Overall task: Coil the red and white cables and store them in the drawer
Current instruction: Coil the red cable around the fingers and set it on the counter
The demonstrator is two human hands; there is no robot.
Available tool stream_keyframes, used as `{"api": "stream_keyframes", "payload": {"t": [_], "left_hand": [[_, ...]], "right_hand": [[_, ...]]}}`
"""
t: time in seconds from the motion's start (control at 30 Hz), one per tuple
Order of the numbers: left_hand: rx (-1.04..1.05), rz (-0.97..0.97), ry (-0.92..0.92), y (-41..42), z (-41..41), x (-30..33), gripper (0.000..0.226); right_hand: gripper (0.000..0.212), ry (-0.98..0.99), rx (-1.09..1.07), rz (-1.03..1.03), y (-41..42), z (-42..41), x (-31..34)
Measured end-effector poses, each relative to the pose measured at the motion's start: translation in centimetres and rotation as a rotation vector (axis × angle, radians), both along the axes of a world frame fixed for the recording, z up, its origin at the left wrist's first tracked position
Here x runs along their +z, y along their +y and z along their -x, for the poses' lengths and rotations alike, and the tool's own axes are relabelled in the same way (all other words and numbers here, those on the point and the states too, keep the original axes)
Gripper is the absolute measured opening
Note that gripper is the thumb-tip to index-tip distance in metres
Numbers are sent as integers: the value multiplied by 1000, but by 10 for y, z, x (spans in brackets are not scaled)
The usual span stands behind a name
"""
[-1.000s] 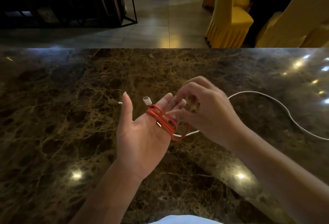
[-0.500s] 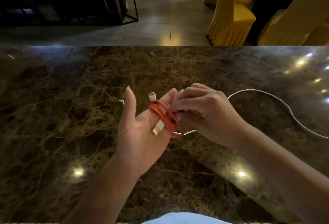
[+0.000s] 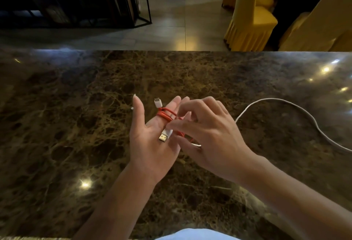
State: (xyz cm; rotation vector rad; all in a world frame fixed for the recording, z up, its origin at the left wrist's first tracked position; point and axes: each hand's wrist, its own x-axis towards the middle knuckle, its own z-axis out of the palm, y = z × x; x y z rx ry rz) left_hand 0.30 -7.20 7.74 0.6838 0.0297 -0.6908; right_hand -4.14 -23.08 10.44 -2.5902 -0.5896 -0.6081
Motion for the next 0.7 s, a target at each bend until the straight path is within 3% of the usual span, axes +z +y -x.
{"api": "stream_keyframes", "payload": {"t": [0.27,0.5,0.63,0.7], "left_hand": [[-46,69,24,-2,4,6,108],[-3,144,172,0,-2,11,119],[16,76,45,-5,8,14,118],[15,27,-33,-7,11,18,119]], "right_hand": [[21,-35,126,-144,6,-7,-1],[15,237,318,-411,2,23,8],[16,499,129,-758,-19,8,20],[17,631,-35,-763,-28,-3,20]]}}
